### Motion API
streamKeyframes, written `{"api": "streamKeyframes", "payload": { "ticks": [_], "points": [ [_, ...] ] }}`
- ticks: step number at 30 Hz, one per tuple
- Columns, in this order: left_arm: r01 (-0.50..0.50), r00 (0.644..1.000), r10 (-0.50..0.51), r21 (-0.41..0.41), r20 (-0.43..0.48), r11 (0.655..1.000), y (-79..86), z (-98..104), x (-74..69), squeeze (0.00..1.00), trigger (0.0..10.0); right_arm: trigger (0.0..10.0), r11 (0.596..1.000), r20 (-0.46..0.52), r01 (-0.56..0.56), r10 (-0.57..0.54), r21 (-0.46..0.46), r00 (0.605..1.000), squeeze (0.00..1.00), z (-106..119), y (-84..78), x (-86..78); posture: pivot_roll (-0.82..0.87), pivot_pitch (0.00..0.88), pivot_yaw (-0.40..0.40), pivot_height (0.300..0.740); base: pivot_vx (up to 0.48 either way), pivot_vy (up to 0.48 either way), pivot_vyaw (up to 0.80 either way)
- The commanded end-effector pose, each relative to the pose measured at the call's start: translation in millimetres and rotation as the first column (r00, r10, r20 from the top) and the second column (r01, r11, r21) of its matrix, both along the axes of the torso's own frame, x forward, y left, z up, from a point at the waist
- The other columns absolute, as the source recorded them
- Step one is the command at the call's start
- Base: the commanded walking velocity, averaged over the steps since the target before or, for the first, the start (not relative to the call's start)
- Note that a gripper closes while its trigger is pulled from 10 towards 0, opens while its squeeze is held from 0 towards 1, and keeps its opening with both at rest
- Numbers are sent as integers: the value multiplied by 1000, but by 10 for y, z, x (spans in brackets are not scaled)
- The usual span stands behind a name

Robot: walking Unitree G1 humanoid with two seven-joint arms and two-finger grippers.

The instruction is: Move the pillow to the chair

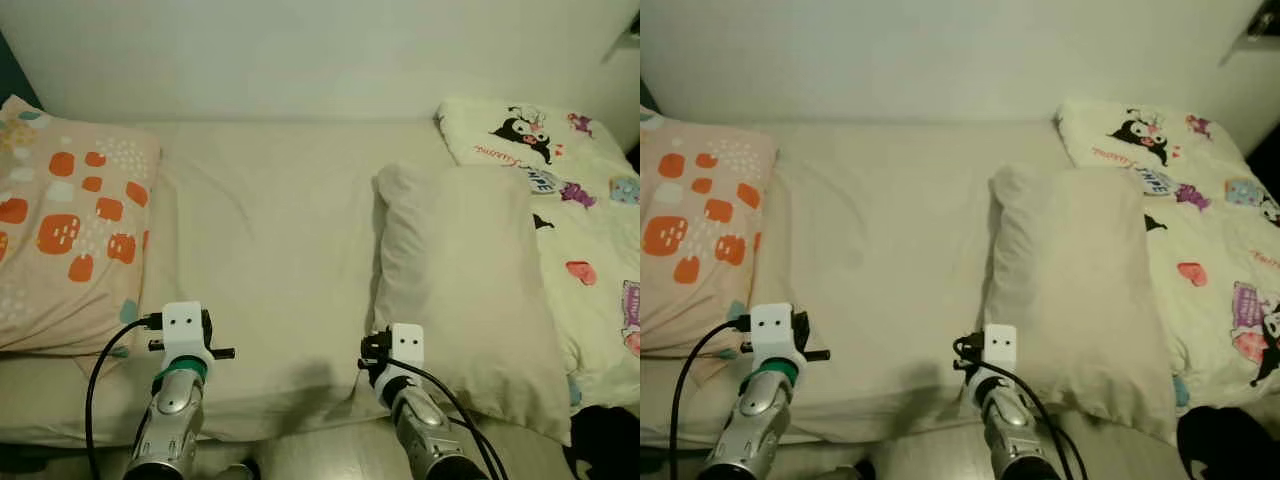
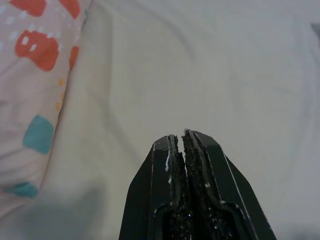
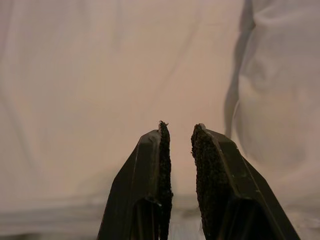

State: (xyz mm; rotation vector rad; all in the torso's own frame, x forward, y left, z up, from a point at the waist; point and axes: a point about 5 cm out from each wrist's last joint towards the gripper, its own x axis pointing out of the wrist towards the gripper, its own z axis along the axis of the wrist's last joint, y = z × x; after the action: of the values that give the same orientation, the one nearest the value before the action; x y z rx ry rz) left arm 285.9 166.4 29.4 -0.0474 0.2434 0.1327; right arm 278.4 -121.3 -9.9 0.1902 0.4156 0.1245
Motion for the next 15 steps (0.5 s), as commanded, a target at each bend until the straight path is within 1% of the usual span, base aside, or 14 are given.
{"api": "streamKeyframes", "payload": {
  "ticks": [1,3,4,6,12,15],
  "points": [
    [-10,999,10,-18,-48,1000,-13,-99,-56,0,10000,10000,1000,-24,0,0,-7,1000,0,-51,-26,-47,73,30,9,740,0,-480,800],
    [-22,998,21,-18,-53,1000,-5,-107,-62,0,10000,10000,1000,-30,-1,1,-13,1000,0,-61,-27,-56,70,23,11,740,0,-480,800],
    [-24,999,22,-36,-48,999,-15,-90,-51,0,10000,10000,1000,-22,3,-3,4,1000,0,-48,-20,-47,70,26,9,740,0,-480,663],
    [-24,999,22,-36,-48,999,-15,-90,-51,0,10000,10000,1000,-22,3,-3,4,1000,0,-48,-20,-47,70,26,9,740,0,-480,663],
    [-29,998,27,-34,-52,999,-10,-95,-52,0,10000,10000,1000,-32,11,-11,-5,999,0,-64,-58,-59,67,23,10,740,0,-480,0],
    [-15,999,13,-30,-45,999,-20,-79,-38,0,10000,10000,1000,-28,7,-7,-5,1000,0,-57,-65,-52,68,23,9,740,0,-480,0]
  ]
}}
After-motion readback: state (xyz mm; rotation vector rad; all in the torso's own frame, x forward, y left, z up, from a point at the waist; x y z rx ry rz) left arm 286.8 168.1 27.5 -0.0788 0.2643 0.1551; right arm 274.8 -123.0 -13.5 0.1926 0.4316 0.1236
